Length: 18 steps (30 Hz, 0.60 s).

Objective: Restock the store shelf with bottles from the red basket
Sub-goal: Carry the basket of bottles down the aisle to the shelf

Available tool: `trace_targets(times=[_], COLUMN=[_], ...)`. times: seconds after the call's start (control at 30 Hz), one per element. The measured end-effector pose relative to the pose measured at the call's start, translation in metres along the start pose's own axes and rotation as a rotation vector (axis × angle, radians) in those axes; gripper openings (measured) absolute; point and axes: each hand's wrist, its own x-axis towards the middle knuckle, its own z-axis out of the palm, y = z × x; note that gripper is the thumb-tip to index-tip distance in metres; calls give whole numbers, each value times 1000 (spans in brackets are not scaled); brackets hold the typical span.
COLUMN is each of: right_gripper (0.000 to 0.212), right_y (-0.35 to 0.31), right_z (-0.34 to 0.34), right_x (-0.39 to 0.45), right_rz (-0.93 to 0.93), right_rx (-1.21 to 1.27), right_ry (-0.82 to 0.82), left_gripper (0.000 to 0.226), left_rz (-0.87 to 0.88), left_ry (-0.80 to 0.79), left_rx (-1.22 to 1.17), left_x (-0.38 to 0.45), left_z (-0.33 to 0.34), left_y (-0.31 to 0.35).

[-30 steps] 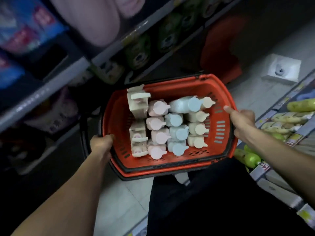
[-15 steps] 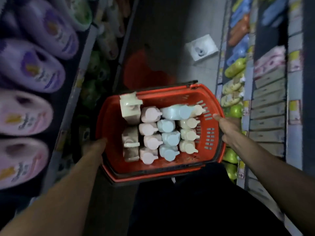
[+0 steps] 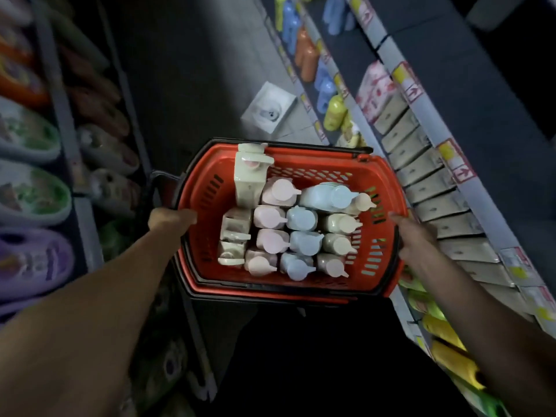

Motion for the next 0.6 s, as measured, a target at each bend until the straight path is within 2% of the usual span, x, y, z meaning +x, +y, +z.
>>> trace_targets(times=[0.1,0.17,0.27,0.4,0.6], right_gripper=[55,49,41,58,47], right_y=[-38,-62,-89,-111,-128], right_z=[10,16,20,17,22], right_x=[23,35,50,69,80], right_rz=[-10,5,23,102,145], right_rx=[42,57,112,199,264], right_ry=[89,74,63,-45,-177], left_gripper=[40,29,36,31,36], left_rz=[0,31,100,189,247], left_ry=[-26,-24,-26,-17,13], left_rx=[92,145,206,240,271], left_x=[18,20,24,23,16], left_z=[29,45,65,86,101], left_y=[50,84,128,180,233])
